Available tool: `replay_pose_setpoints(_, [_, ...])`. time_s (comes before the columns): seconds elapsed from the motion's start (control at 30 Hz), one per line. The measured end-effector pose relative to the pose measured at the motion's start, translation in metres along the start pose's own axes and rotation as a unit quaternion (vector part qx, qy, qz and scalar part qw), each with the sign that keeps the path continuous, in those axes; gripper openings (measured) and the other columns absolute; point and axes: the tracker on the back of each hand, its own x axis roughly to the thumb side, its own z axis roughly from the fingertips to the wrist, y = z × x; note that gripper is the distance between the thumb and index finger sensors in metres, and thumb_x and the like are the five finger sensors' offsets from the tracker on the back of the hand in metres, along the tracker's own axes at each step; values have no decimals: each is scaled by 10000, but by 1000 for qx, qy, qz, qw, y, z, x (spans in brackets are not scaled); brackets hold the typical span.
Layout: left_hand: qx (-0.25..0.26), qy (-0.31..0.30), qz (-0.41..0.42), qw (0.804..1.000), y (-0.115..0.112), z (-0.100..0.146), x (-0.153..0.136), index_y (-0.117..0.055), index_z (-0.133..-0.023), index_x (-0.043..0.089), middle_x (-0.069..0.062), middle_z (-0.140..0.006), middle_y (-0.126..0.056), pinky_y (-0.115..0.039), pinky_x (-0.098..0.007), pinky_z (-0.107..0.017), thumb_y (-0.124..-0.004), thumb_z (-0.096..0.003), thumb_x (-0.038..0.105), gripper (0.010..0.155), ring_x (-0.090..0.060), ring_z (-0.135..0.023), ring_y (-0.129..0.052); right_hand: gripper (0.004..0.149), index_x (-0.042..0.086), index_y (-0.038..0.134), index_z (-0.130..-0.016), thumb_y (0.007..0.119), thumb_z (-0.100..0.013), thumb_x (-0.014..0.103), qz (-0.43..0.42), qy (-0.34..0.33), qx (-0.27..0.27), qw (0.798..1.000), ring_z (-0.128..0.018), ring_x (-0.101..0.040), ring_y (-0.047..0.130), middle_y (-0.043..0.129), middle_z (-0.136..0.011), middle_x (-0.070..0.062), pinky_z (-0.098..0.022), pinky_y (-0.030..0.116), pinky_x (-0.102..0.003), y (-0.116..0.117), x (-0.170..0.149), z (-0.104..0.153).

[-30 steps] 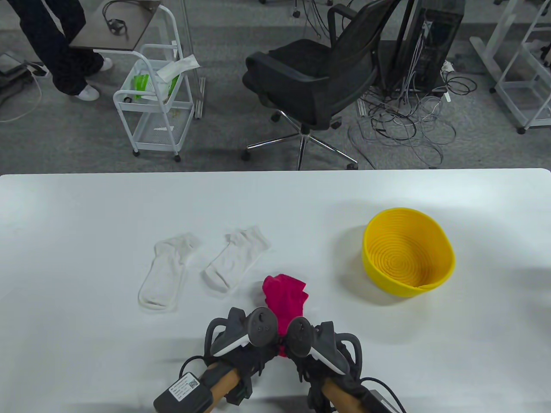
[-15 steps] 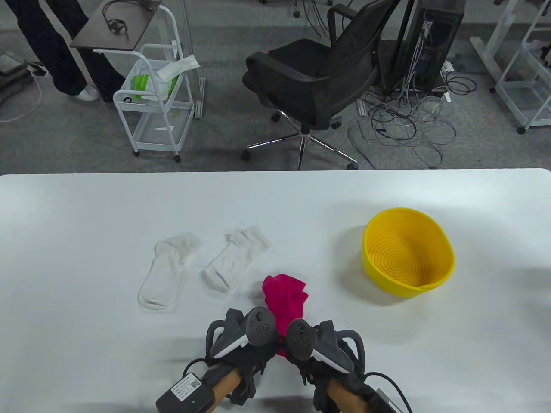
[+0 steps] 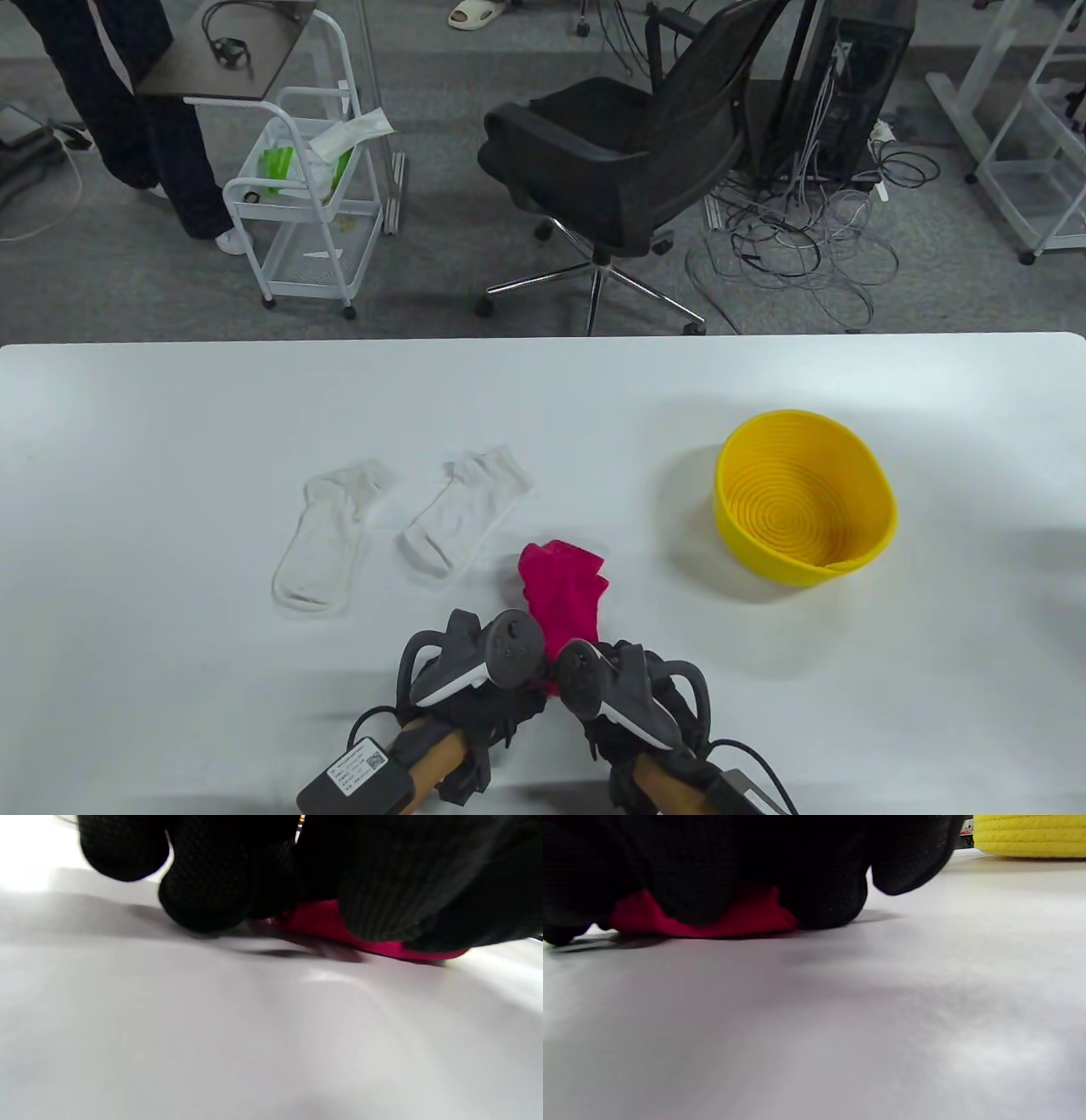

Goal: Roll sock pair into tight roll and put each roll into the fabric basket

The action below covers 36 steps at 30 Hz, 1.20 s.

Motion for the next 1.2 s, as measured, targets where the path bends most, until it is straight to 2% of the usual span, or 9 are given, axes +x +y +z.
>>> replay_pose_setpoints(0.13, [24,-8,-6,1000,-1,-2,2,-922,-766,277,-3,-683,-965,-784,-472,-473,-936,-323,411,463,-197,-465,-998,402,354,870,-787,864,-394,439,-21,1,23,1000,-692,-140,966,931,-797,91,-608,764,-485,-3,-3,-2])
replay_pose_setpoints(0.27, [-4,-3,37,999,-2,-2,-3,-945,-744,268,-35,-661,-977,-780,-478,-464,-883,-361,407,412,-209,-446,-999,405,331,879,-788,862,-398,440,-64,3,66,996,-682,-153,974,941,-789,70,-596,766,-495,-7,-10,-4])
replay_pose_setpoints(0.33, [-11,2,56,998,-3,-2,-5,-944,-747,263,-38,-660,-975,-775,-483,-463,-863,-373,404,408,-217,-441,-994,408,338,879,-790,861,-396,444,-77,-1,59,995,-703,-157,970,935,-805,75,-601,763,-496,-12,-12,-4])
replay_pose_setpoints(0.43, [-17,8,64,998,-3,-4,-7,-939,-751,265,-43,-656,-972,-771,-483,-464,-848,-380,406,407,-218,-438,-989,400,361,885,-776,874,-386,447,-88,-12,5,996,-717,-157,966,932,-812,96,-605,761,-495,-30,-17,1])
replay_pose_setpoints(0.53, [-16,8,64,998,-4,-4,-7,-934,-755,265,-48,-650,-970,-768,-483,-463,-836,-385,411,410,-220,-431,-984,386,362,903,-756,890,-379,443,-90,-29,-2,996,-709,-159,971,945,-797,99,-599,764,-498,-36,-16,6])
replay_pose_setpoints(0.87, [-3,6,51,999,-5,-4,-4,-926,-756,254,-32,-635,-974,-773,-481,-450,-811,-387,431,425,-222,-414,-983,416,378,865,-796,883,-386,446,-41,-22,63,997,-776,-170,940,907,-864,114,-619,745,-508,-14,-9,0])
replay_pose_setpoints(1.0, [1,10,47,999,-3,-2,-3,-938,-756,253,-49,-650,-981,-779,-483,-450,-812,-380,440,439,-226,-428,-999,429,382,850,-808,887,-385,446,-47,-10,68,997,-799,-178,923,887,-883,113,-626,735,-516,-11,-9,-2])
replay_pose_setpoints(1.2, [30,14,43,999,7,3,-4,-911,-816,295,-33,-772,-948,-762,-491,-491,-824,-380,415,460,-237,-526,-1002,463,381,834,-822,906,-371,455,-34,3,58,998,-804,-176,913,876,-892,122,-630,730,-519,-8,-9,-2])
